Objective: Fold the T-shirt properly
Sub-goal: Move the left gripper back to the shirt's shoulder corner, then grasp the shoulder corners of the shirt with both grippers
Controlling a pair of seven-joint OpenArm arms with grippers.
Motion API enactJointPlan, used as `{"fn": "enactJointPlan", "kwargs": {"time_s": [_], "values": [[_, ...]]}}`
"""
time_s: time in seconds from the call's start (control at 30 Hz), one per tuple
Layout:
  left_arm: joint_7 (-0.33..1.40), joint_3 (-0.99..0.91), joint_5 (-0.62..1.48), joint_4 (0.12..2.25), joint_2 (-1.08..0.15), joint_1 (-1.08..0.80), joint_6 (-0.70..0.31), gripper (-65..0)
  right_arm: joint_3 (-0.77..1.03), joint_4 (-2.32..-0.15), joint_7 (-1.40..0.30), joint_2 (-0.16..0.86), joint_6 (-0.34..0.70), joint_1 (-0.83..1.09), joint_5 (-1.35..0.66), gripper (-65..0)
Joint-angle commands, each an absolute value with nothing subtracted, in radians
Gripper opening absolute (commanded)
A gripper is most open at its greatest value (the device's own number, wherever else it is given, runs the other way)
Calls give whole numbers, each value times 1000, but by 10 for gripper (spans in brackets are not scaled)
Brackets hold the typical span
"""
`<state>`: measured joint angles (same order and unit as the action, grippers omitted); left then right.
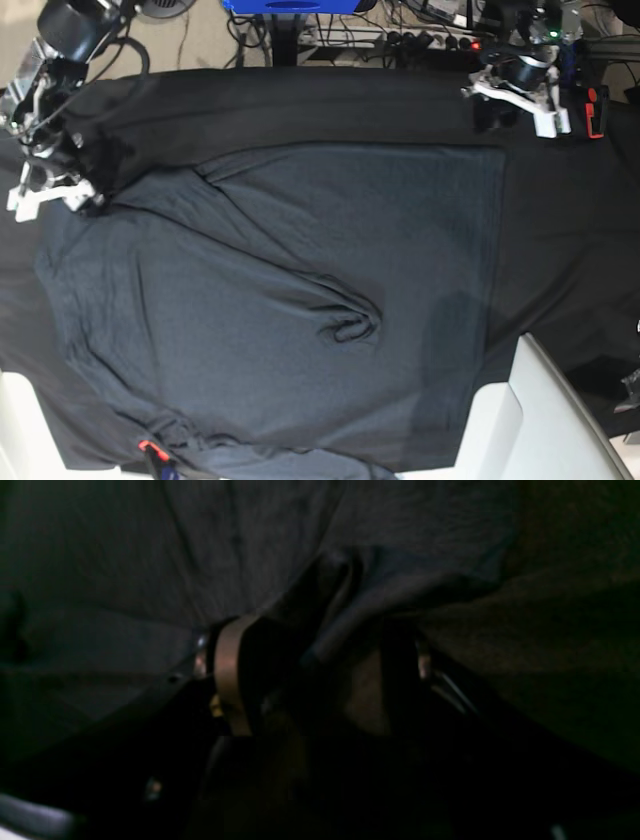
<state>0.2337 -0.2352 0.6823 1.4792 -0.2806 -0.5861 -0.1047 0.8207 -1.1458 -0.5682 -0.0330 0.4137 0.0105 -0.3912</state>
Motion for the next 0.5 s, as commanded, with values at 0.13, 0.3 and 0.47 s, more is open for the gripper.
{"fn": "enactJointPlan", "kwargs": {"time_s": [0.13, 0.3, 0.47], "values": [[211, -242, 665, 1475, -286, -593, -108, -374, 843, -1139, -595, -2, 387, 13, -357, -302], [213, -242, 674, 1475, -278, -587, -108, -374, 851, -1147, -595, -4, 389, 13, -357, -302], [214, -243, 674, 1475, -278, -585, -108, -372, 851, -1147, -595, -4, 389, 12, -371, -302]]}}
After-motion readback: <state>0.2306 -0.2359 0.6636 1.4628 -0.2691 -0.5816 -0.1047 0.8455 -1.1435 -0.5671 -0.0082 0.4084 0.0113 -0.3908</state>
